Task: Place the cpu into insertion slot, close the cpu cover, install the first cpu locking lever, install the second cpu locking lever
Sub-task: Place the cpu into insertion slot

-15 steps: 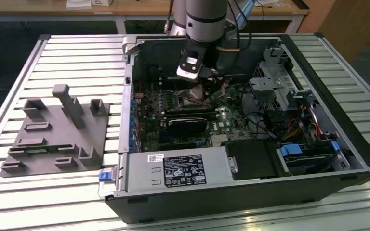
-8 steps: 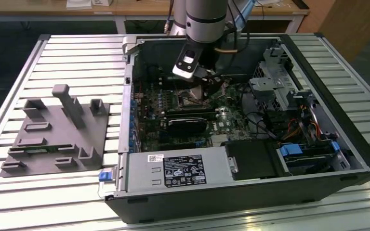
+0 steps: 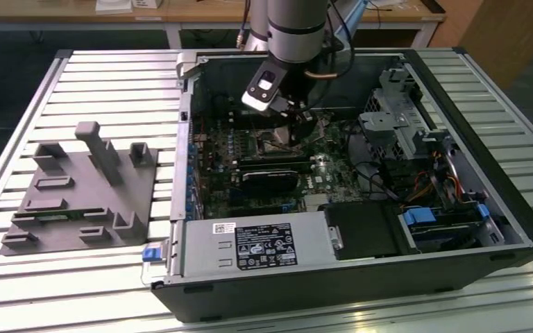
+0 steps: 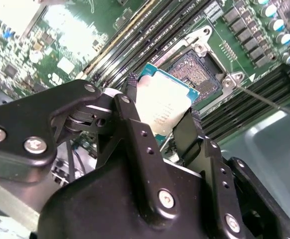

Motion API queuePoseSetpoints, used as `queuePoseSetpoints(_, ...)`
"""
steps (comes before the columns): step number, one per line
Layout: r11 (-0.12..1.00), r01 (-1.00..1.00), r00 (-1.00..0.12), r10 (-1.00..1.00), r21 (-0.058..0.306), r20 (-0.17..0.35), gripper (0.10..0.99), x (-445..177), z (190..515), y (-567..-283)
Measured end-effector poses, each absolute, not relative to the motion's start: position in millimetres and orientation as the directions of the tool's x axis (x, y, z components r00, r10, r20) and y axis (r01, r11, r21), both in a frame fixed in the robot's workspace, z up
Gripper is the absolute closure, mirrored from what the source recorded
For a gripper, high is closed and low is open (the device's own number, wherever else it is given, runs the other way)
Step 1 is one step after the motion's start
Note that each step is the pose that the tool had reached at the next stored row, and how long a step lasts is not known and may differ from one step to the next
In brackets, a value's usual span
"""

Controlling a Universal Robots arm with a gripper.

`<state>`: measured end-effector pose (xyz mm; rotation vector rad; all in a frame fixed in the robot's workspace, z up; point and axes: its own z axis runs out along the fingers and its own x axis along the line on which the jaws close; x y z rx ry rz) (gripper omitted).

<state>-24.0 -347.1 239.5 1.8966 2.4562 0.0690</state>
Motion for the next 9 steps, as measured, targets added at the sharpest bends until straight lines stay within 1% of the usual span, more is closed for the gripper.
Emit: queuePoseSetpoints(9, 0.093, 0.994, -0.093, 0.996, 0.058, -0.003, 0.549, -24.0, 236.6, -347.1)
